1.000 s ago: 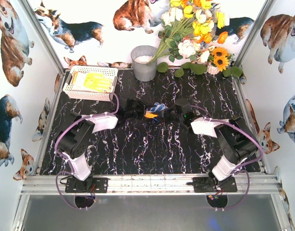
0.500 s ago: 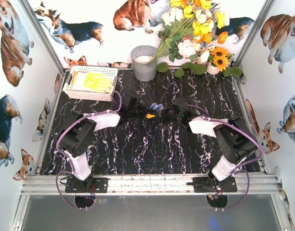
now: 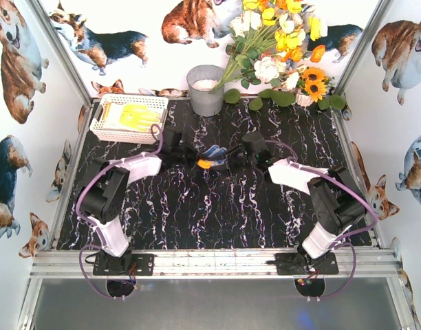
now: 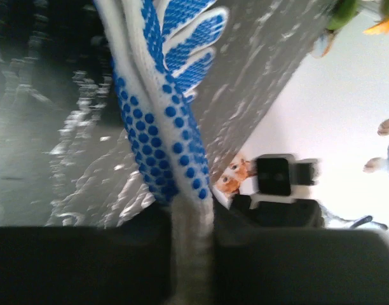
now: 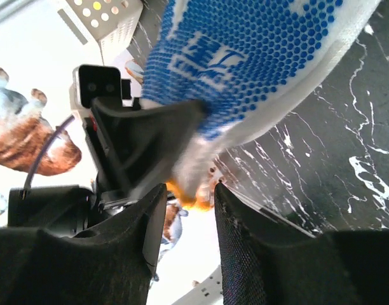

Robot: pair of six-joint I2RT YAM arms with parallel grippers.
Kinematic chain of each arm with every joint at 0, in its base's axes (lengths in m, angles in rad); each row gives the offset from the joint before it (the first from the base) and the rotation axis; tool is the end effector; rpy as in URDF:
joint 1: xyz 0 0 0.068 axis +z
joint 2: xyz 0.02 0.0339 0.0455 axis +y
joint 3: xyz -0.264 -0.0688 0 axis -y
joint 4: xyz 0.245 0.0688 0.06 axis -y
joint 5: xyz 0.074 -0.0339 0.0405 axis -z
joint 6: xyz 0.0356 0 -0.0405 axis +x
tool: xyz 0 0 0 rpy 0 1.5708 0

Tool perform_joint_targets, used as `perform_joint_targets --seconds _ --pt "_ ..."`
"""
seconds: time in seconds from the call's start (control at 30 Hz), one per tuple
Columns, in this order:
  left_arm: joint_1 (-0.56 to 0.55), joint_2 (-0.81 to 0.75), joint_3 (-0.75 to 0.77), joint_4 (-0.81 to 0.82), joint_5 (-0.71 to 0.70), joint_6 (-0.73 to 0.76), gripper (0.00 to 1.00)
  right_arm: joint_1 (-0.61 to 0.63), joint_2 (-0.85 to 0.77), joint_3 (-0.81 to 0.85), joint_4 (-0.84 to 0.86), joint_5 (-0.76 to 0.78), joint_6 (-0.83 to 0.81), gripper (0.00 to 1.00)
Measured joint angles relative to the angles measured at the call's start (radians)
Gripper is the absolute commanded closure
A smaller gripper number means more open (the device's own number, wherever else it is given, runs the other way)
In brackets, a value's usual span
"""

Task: Put the gloves into the storage basket
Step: Pick up the glove from the center of the board.

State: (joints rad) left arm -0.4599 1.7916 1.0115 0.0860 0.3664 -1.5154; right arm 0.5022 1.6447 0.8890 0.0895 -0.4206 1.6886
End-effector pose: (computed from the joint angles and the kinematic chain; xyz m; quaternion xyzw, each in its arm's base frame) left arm 0.3318 -0.1786 0.1728 -0.3815 0.8081 -0.4392 0.0921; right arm 0.2934 0.1777 0.1866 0.4161 0.7804 0.4659 0.0287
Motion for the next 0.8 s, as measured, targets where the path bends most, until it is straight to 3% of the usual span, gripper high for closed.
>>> perform_joint_targets --seconds 0.13,0.33,0.57,0.8 --pt "0.072 0.01 0.038 -0.19 0.116 0.218 1.0 -0.008 0.0 0.053 -0.068 -0.016 -0.101 0.6" --pt "0.099 0.066 0.248 -0.608 0.175 0.645 1.0 -0.034 0.0 0.122 -0.209 -0.024 -0.256 0.59" --pt "0.134 0.169 0.517 -1.013 0.051 1.042 1.0 -0.079 0.007 0.251 -0.402 -0.018 -0.467 0.58" --pt "0.143 0.269 0.79 -1.217 -0.114 1.307 1.0 -0.126 0.008 0.282 -0.521 0.006 -0.62 0.58"
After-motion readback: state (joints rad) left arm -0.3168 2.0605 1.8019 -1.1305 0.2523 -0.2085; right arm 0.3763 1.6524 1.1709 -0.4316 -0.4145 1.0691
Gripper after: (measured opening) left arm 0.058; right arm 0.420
